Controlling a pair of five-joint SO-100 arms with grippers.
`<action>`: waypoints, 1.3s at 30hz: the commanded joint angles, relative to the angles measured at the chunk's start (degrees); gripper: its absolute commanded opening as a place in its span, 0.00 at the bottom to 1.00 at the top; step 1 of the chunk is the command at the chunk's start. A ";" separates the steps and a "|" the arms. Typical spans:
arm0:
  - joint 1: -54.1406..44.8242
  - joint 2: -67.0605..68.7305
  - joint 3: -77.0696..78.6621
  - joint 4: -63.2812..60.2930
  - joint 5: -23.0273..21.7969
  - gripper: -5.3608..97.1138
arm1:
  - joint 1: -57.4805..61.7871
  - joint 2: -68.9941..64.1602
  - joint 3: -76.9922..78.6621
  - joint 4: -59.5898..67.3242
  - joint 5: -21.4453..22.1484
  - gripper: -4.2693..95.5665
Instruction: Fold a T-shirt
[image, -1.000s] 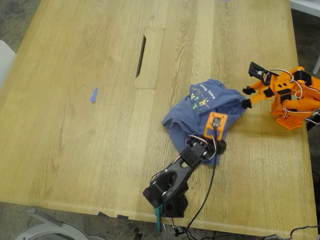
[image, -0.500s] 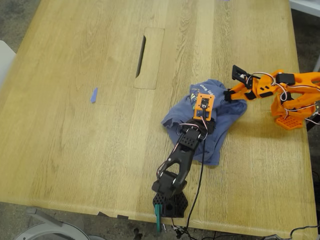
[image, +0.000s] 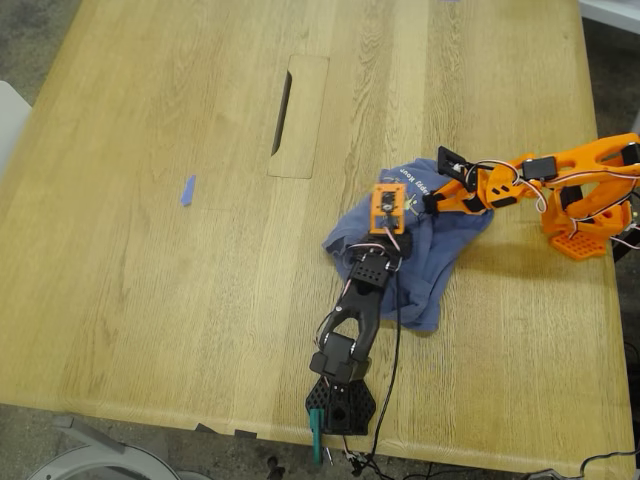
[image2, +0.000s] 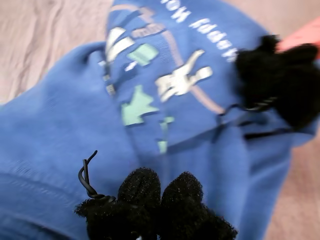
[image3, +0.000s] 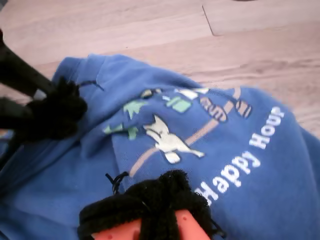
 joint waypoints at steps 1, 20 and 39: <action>-2.20 2.90 0.26 -1.85 -0.53 0.08 | 1.05 0.09 1.05 -2.02 0.62 0.04; -13.27 -11.95 -1.93 -13.89 -0.62 0.07 | 10.11 13.45 17.40 5.89 4.83 0.04; -27.77 -15.03 -9.14 -11.34 -0.18 0.08 | 12.39 24.08 11.69 42.19 11.43 0.04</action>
